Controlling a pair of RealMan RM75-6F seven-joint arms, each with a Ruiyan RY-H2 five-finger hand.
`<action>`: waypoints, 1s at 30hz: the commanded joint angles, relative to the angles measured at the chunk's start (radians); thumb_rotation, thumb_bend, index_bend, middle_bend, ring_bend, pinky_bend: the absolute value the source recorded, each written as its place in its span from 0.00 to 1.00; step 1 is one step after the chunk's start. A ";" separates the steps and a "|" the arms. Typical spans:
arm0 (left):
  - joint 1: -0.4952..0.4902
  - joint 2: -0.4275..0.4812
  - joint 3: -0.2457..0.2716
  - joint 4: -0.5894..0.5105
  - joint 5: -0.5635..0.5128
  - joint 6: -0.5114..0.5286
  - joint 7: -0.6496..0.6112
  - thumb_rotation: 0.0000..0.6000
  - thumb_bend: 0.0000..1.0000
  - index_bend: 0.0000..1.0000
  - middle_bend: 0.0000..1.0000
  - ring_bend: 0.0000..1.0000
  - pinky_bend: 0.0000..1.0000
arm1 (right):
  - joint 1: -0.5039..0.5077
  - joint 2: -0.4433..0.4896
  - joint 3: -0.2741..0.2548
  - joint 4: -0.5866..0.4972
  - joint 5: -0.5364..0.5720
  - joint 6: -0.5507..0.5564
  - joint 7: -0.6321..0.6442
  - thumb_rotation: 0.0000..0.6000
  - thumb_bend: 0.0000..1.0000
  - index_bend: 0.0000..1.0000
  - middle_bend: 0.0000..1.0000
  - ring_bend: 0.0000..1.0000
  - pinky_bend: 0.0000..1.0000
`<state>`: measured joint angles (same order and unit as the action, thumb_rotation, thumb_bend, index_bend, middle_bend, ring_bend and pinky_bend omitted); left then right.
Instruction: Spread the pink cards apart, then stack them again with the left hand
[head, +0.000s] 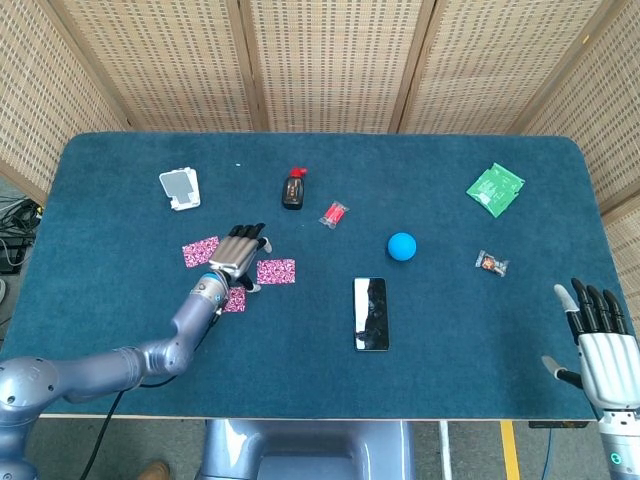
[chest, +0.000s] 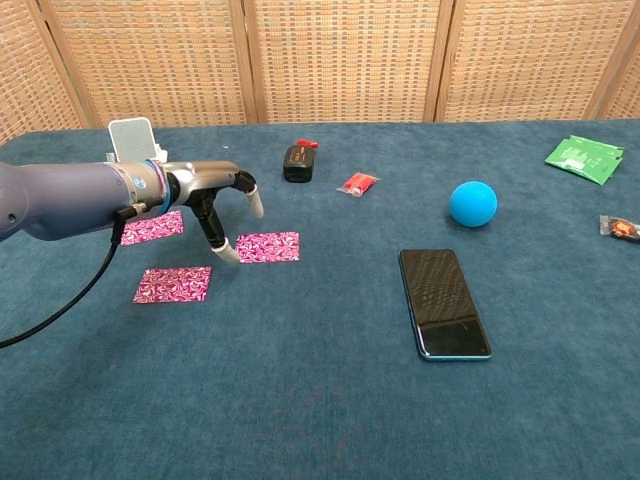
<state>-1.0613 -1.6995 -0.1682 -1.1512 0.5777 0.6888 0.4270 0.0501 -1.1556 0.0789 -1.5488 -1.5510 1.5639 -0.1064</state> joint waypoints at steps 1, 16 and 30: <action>-0.018 -0.028 -0.009 0.038 -0.027 -0.016 0.007 1.00 0.17 0.30 0.00 0.00 0.00 | 0.002 0.001 0.002 0.002 0.004 -0.003 0.008 1.00 0.00 0.00 0.00 0.00 0.00; -0.077 -0.097 -0.008 0.127 -0.122 -0.060 0.061 1.00 0.19 0.36 0.00 0.00 0.00 | 0.010 -0.003 0.014 0.022 0.037 -0.024 0.022 1.00 0.00 0.00 0.00 0.00 0.00; -0.070 -0.103 0.003 0.129 -0.149 -0.039 0.078 1.00 0.19 0.59 0.00 0.00 0.00 | 0.011 0.000 0.010 0.020 0.034 -0.024 0.030 1.00 0.00 0.00 0.00 0.00 0.00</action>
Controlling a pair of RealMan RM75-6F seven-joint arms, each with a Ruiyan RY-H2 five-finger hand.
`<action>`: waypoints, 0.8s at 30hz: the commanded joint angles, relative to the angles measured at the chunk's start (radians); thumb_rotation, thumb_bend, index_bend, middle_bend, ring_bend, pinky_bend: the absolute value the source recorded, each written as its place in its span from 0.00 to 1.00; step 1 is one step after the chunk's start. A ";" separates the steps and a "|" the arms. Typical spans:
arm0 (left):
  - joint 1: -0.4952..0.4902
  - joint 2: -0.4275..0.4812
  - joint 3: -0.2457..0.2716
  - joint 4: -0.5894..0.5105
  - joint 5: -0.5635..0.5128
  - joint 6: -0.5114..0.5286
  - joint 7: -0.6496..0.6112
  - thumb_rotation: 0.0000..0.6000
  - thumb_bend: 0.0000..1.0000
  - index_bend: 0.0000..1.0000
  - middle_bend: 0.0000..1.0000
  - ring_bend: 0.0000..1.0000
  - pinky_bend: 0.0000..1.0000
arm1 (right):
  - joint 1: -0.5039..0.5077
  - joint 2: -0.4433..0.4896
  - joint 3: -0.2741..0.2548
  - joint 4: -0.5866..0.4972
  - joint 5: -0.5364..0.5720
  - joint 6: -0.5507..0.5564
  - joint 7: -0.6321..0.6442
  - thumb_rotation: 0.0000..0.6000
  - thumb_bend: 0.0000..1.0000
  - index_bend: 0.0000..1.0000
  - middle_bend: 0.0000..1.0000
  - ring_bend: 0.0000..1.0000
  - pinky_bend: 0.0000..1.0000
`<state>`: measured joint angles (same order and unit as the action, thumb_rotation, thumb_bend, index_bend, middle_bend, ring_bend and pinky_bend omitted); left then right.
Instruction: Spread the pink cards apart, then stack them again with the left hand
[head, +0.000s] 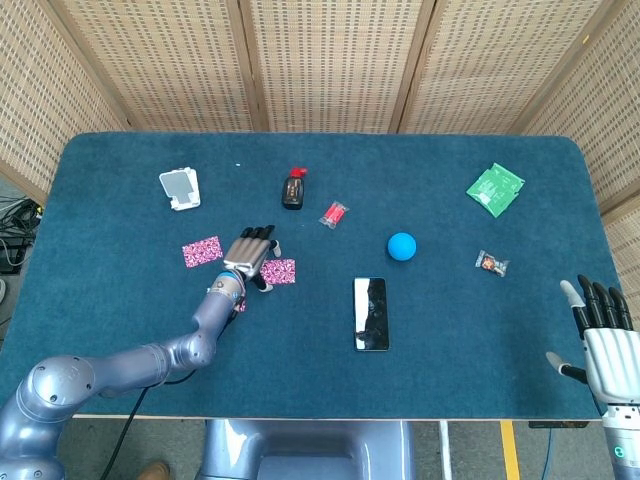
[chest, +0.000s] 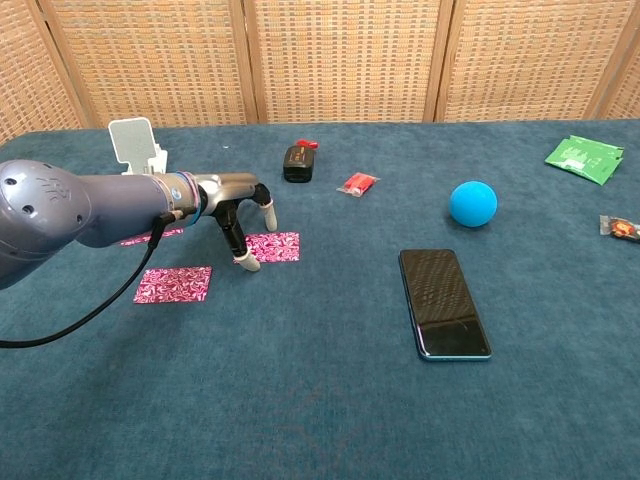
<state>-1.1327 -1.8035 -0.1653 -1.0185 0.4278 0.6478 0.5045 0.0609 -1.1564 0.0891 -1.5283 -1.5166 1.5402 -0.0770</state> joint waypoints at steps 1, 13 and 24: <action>0.002 0.002 -0.001 -0.006 0.001 0.003 0.001 1.00 0.19 0.60 0.00 0.00 0.00 | 0.000 0.001 0.000 -0.001 0.000 -0.001 0.000 1.00 0.00 0.00 0.00 0.00 0.00; 0.007 0.005 -0.002 -0.041 -0.013 0.030 0.020 1.00 0.21 0.65 0.00 0.00 0.00 | -0.001 0.007 -0.001 -0.003 -0.002 0.002 0.013 1.00 0.00 0.00 0.00 0.00 0.00; 0.009 0.014 -0.005 -0.059 -0.045 0.043 0.041 1.00 0.31 0.71 0.00 0.00 0.00 | -0.002 0.011 -0.002 -0.007 -0.005 0.007 0.019 1.00 0.00 0.00 0.00 0.00 0.00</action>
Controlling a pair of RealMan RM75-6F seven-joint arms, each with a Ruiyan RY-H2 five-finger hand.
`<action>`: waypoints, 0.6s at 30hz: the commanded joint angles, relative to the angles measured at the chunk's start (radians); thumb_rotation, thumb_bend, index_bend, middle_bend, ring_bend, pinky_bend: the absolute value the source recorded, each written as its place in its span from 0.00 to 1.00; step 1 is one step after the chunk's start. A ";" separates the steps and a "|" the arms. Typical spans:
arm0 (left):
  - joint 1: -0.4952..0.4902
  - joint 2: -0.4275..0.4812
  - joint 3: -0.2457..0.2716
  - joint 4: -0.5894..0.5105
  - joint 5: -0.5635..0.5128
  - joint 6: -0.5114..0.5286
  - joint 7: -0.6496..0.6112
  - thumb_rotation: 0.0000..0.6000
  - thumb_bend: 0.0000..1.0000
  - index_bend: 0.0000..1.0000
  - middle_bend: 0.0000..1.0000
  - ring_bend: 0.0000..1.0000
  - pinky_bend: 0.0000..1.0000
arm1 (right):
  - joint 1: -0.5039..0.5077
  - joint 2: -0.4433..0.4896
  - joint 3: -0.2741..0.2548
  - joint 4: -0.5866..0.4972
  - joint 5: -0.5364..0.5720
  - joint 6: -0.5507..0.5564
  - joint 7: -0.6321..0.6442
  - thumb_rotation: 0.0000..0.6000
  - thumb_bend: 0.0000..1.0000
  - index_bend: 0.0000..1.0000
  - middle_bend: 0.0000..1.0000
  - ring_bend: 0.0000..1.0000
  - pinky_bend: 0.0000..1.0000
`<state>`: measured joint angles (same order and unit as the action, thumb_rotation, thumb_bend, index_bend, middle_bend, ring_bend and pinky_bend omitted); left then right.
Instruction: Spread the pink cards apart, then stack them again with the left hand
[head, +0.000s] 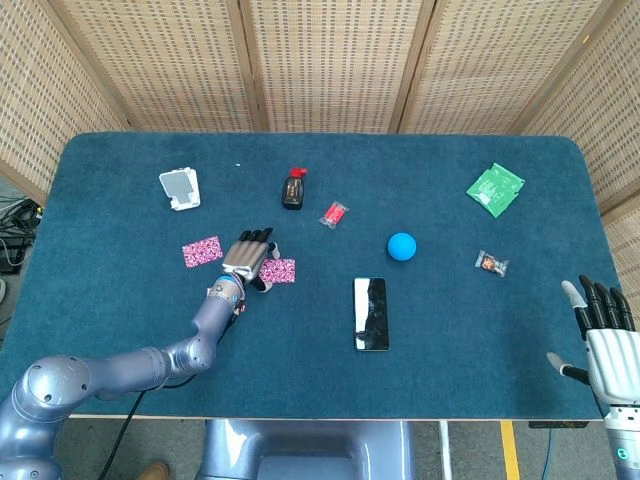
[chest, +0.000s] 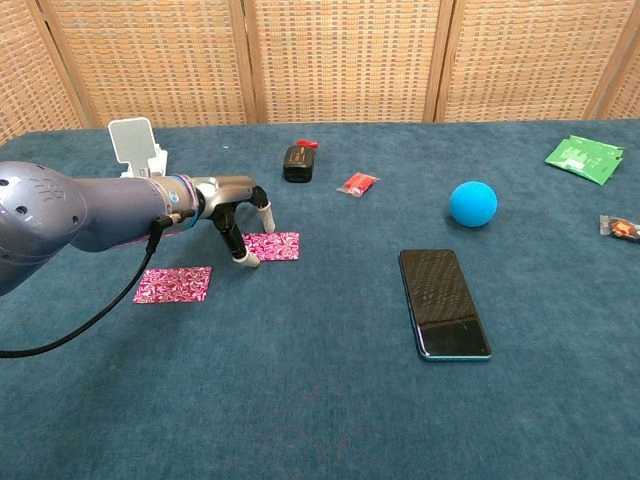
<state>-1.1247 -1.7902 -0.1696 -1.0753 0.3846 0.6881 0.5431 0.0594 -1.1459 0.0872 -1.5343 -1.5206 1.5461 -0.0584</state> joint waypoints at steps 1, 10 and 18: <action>0.001 0.001 -0.001 -0.003 -0.004 0.004 0.003 1.00 0.31 0.71 0.00 0.00 0.00 | 0.000 0.001 0.000 -0.001 -0.001 0.001 0.000 1.00 0.00 0.00 0.00 0.00 0.00; 0.009 0.008 -0.017 -0.022 0.022 0.029 -0.010 1.00 0.31 0.73 0.00 0.00 0.00 | -0.002 0.002 -0.002 -0.004 -0.005 0.006 0.002 1.00 0.00 0.00 0.00 0.00 0.00; 0.023 0.036 -0.027 -0.052 0.035 0.046 -0.019 1.00 0.31 0.72 0.00 0.00 0.00 | -0.003 0.004 -0.004 -0.009 -0.010 0.009 0.001 1.00 0.00 0.00 0.00 0.00 0.00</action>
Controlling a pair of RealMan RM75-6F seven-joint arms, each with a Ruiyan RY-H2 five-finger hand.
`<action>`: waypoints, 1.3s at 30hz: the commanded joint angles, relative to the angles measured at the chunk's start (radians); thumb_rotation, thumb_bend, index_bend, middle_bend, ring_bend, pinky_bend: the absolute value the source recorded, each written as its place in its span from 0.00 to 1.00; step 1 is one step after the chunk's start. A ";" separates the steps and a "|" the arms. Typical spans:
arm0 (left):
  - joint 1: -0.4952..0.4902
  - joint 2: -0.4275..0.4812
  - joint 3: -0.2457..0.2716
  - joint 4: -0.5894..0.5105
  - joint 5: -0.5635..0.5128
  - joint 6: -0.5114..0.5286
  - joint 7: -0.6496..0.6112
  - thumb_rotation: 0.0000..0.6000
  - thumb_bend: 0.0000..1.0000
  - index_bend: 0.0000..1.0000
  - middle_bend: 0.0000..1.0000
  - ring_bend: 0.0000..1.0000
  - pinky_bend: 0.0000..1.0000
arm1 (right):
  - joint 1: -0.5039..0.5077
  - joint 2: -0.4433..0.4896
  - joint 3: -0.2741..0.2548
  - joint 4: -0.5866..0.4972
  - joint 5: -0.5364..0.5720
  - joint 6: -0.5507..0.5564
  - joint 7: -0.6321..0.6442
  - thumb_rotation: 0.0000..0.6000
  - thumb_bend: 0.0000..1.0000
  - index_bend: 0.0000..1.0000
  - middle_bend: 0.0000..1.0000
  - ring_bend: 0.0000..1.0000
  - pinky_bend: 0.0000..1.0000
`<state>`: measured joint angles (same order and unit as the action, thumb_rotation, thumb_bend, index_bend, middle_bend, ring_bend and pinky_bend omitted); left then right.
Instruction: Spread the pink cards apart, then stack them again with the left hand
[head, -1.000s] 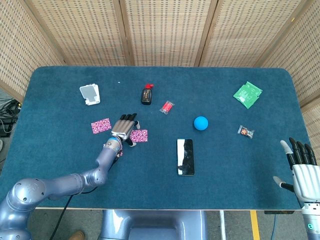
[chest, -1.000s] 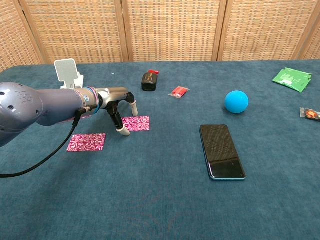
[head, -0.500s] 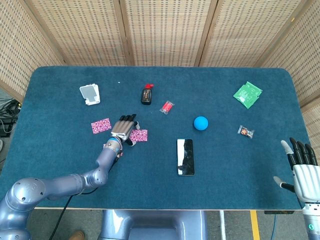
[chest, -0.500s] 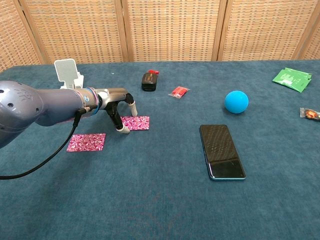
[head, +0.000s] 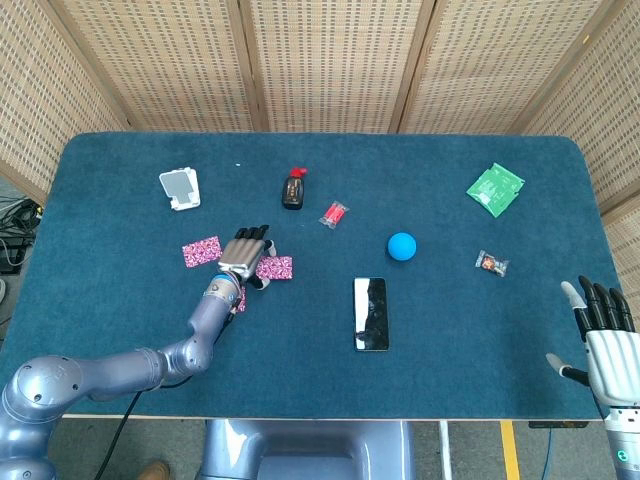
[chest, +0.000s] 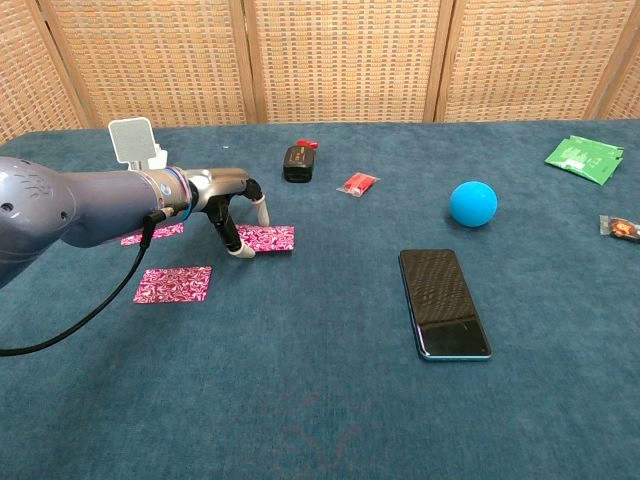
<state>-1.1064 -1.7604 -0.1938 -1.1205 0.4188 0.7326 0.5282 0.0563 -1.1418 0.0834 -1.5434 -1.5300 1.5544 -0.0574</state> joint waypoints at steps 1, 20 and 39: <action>0.009 0.012 -0.004 -0.013 0.003 0.003 -0.009 1.00 0.31 0.72 0.00 0.00 0.00 | 0.000 0.001 -0.001 -0.001 -0.002 0.001 0.000 1.00 0.00 0.00 0.00 0.00 0.00; 0.159 0.158 0.009 0.008 0.056 0.001 -0.147 1.00 0.30 0.72 0.00 0.00 0.00 | -0.004 0.005 -0.011 -0.017 -0.024 0.011 -0.005 1.00 0.00 0.00 0.00 0.00 0.00; 0.170 0.100 -0.002 0.127 -0.057 -0.027 -0.091 1.00 0.30 0.68 0.00 0.00 0.00 | -0.007 0.012 -0.015 -0.027 -0.034 0.016 0.002 1.00 0.00 0.00 0.00 0.00 0.00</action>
<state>-0.9339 -1.6586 -0.1943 -0.9940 0.3586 0.7038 0.4348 0.0496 -1.1298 0.0681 -1.5705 -1.5641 1.5702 -0.0567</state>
